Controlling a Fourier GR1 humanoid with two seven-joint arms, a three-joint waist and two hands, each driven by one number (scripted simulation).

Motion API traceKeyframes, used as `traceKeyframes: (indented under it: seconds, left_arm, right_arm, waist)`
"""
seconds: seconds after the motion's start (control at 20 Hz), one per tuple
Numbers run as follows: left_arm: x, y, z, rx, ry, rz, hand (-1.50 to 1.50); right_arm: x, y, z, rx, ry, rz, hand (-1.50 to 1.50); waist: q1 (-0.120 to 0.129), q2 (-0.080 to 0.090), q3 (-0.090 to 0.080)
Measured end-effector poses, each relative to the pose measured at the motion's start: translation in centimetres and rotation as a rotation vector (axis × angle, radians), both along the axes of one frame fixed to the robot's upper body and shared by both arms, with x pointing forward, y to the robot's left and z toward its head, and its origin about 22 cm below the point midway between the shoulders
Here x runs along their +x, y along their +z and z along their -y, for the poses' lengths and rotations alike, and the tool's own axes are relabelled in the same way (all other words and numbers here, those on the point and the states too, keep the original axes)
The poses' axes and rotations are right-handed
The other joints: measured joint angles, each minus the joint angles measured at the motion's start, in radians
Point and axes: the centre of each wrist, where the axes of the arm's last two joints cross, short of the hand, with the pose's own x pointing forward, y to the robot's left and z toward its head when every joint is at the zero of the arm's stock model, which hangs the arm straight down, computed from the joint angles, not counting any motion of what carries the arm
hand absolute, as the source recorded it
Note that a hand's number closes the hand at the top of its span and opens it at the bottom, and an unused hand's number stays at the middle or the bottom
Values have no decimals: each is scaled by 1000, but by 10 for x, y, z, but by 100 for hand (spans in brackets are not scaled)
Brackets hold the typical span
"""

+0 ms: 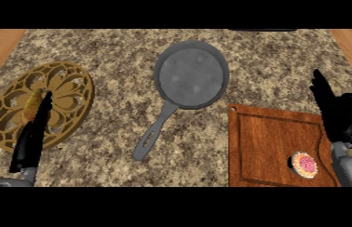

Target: Pick the cupcake from the cutting board and place it in the pan

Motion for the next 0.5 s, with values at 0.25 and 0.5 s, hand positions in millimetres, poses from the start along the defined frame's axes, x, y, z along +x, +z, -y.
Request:
traceKeyframes:
  seconds: [0.25,0.5]
  left_arm:
    - [13,18,17,-163,-19,42,0]
    - [24,36,41,-380,-52,55,0]
  right_arm:
    - [9,41,-4,144,225,189,150]
    - [-14,71,37,32,309,341,150]
  waist:
    - [-28,-15,-3]
    - [-69,-25,-5]
